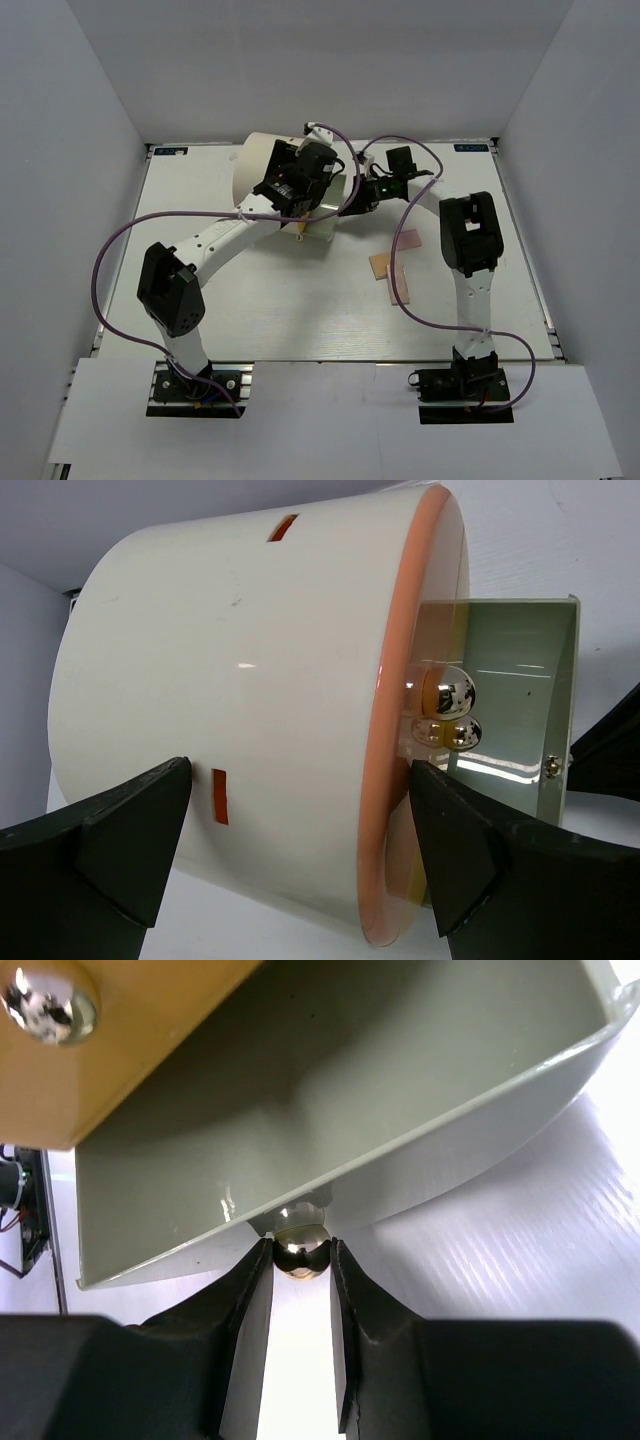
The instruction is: Organize the makeup
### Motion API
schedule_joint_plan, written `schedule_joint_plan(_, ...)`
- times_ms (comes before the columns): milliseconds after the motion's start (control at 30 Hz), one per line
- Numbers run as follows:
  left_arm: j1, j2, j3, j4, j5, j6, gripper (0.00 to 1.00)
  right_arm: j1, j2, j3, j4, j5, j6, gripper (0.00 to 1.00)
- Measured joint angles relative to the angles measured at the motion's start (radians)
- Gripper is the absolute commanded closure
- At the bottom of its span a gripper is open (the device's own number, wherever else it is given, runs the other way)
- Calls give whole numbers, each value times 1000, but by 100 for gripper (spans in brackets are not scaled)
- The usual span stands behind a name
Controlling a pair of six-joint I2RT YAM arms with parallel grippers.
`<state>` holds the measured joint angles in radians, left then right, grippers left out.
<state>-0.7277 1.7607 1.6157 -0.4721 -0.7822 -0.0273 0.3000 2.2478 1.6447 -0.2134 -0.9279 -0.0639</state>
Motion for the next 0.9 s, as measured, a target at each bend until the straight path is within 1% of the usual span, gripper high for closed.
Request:
schedule_joint_plan(100, 0, 3, 3, 0, 0, -3, 2, -15, -8, -13, -10, -10, -16, 67)
schedule_joint_plan(167, 0, 3, 3, 0, 0, -7, 2, -21, -8, -13, -23, -17, -32, 49)
schedule_joint_plan(233, 0, 3, 7, -5, 1, -11, 2, -26, -8, -14, -46, -11, -52, 42)
schedule_joint_plan(300, 3, 11, 22, -18, 3, -19, 2, -33, -8, -23, -80, -10, -74, 37)
schedule_joint_plan(433, 11, 37, 79, -47, 9, -40, 2, -43, -9, -26, -140, -22, -125, 34)
schedule_joint_plan(567, 18, 48, 138, -70, 23, -61, 2, -51, -31, -48, -191, -29, -187, 34)
schedule_joint_plan(667, 22, 47, 176, -75, 40, -78, 2, -56, -96, -106, -231, -24, -240, 35)
schedule_joint_plan(767, 23, 37, 204, -78, 73, -97, 2, -62, -197, -166, -260, -6, -301, 41)
schedule_joint_plan(833, 22, 21, 217, -88, 112, -113, 3, -65, -288, -224, -258, 22, -336, 50)
schedule_joint_plan(867, 21, 10, 225, -93, 139, -121, 4, -67, -351, -271, -233, 51, -341, 70)
schedule_joint_plan(900, 19, 0, 231, -97, 170, -128, 7, -69, -394, -305, -219, 74, -349, 79)
